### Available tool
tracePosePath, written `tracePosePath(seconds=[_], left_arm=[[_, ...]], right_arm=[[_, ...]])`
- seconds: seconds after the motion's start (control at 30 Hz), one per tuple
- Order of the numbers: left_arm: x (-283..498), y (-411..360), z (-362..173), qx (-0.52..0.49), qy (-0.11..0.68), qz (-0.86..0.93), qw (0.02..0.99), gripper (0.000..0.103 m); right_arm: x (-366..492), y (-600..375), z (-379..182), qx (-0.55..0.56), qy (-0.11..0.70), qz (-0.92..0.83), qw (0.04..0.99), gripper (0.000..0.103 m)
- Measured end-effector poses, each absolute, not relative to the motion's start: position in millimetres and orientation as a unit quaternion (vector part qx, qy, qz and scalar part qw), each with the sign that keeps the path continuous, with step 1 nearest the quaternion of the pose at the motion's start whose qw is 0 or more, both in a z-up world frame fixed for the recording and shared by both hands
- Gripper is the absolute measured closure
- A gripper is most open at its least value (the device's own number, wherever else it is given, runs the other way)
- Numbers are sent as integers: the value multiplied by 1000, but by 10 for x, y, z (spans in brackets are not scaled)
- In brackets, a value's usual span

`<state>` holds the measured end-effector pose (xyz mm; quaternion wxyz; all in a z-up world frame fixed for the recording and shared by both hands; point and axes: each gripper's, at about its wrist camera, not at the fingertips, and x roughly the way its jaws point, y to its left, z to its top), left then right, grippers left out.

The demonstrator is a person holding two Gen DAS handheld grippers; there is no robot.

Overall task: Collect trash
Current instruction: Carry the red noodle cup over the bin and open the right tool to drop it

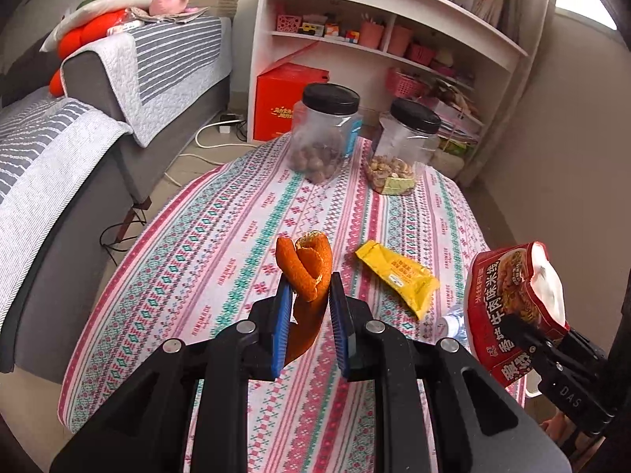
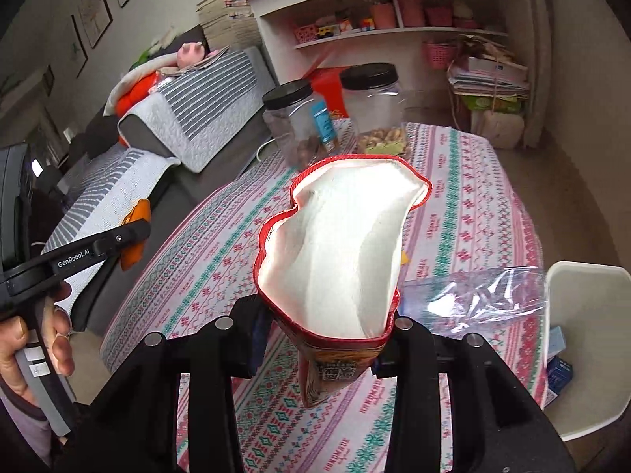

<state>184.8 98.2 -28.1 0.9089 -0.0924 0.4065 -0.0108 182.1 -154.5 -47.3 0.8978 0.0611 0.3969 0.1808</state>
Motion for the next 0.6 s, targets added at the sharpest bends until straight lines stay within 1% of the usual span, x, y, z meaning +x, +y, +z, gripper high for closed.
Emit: tracePosePath(seconds=[0.3, 0.6], left_arm=[[1937, 482, -239, -84, 402, -52, 910, 83], [2033, -40, -316, -68, 411, -89, 905, 83]], right_arm=[[1789, -2024, -386, 65, 377, 126, 915, 67], [1771, -2837, -342, 87, 375, 25, 923, 66]])
